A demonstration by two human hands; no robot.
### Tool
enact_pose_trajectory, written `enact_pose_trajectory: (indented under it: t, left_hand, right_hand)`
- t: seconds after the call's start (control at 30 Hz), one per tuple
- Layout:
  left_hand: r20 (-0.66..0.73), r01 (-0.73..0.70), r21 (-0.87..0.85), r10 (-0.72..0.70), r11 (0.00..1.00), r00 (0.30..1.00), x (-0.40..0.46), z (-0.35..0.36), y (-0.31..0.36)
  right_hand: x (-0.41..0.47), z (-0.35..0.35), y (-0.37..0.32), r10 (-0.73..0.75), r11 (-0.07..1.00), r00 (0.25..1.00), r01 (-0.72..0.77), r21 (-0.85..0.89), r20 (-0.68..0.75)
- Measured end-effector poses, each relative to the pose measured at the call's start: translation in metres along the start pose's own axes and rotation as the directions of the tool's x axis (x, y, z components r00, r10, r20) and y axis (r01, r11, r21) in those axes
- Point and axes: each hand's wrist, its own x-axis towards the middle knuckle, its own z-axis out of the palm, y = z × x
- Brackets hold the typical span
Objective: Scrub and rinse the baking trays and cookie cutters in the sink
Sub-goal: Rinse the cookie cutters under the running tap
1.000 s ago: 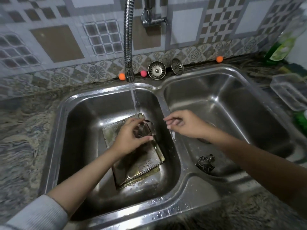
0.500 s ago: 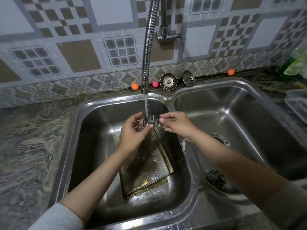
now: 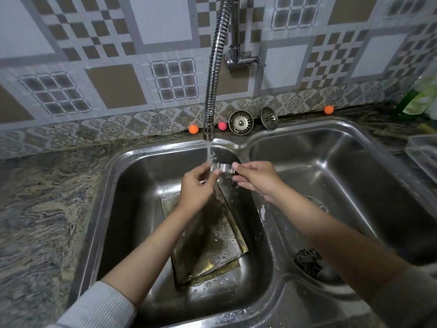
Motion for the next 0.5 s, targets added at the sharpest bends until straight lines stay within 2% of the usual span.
enact_pose_trajectory:
  t: [0.33, 0.5]
  left_hand:
    - [-0.100, 0.083, 0.037, -0.079, 0.996, 0.992, 0.002, -0.014, -0.001]
    - [-0.162, 0.085, 0.066, -0.074, 0.994, 0.984, 0.002, -0.022, -0.004]
  right_hand:
    - [0.004, 0.020, -0.003, 0.022, 1.000, 1.000, -0.022, -0.009, 0.020]
    - [0.006, 0.033, -0.004, 0.041, 0.999, 0.998, -0.041, -0.008, 0.037]
